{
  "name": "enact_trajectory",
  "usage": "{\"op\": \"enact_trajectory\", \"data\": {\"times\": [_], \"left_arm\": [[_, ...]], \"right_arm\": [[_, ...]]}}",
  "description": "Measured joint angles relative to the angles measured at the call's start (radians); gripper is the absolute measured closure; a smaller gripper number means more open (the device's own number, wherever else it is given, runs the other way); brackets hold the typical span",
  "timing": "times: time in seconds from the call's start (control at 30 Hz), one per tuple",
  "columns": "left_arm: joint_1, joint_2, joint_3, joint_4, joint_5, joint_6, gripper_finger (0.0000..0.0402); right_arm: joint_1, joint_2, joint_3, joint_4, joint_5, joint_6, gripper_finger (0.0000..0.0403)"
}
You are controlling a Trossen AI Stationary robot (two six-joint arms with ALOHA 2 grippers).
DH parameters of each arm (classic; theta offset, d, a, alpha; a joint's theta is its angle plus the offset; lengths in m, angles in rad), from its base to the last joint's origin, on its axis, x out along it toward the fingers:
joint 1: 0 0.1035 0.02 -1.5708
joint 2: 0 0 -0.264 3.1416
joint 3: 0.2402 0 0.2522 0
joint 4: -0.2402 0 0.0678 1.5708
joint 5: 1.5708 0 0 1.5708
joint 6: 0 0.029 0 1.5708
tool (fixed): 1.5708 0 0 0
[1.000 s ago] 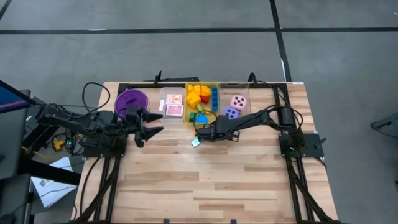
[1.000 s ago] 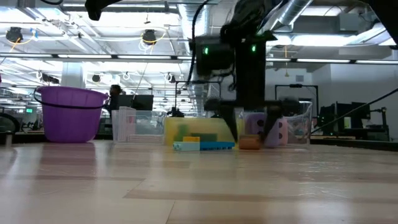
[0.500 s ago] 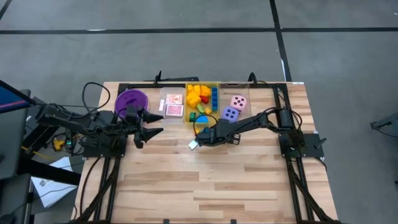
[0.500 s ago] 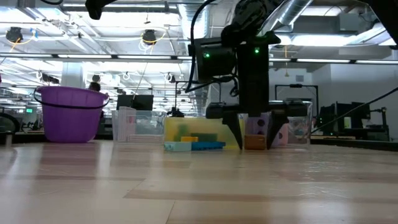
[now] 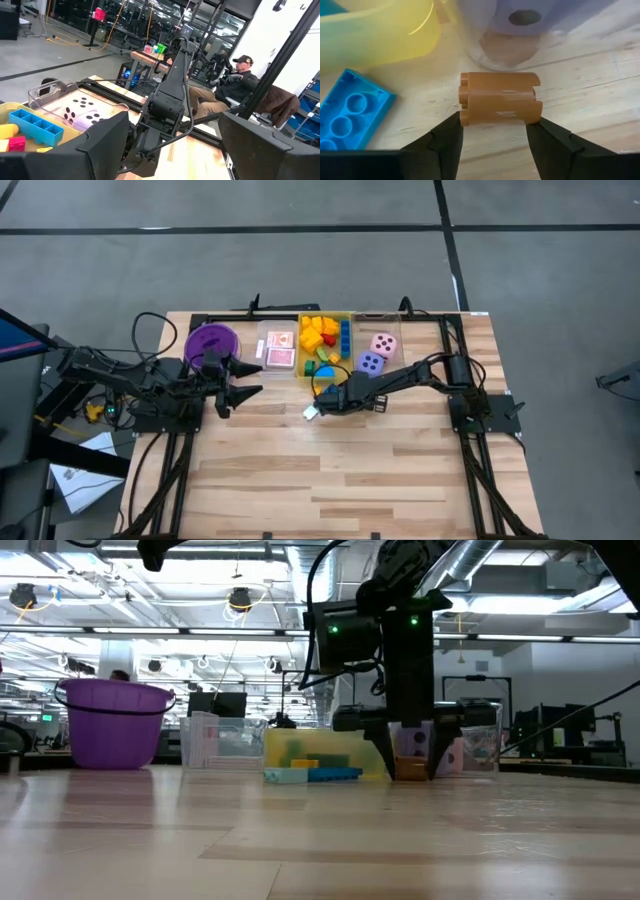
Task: Pick & Place Toys
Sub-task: Put the brown gamepiece into the yellow bin
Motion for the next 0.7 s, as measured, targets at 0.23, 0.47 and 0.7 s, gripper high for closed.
{"op": "enact_trajectory", "data": {"times": [0.23, 0.47, 0.7], "left_arm": [[0.0, 0.0, 0.0, 0.0, 0.0, 0.0, 0.0097], [0.0, 0.0, 0.0, 0.0, 0.0, 0.0, 0.0097], [0.0, 0.0, 0.0, -0.003, 0.0, 0.001, 0.0097]], "right_arm": [[0.03, 0.0, 0.013, -0.003, -0.024, 0.001, 0.0201], [0.102, 0.002, 0.076, 0.0, -0.028, 0.0, 0.0214], [0.204, 0.002, 0.205, -0.008, 0.003, -0.008, 0.0205]]}}
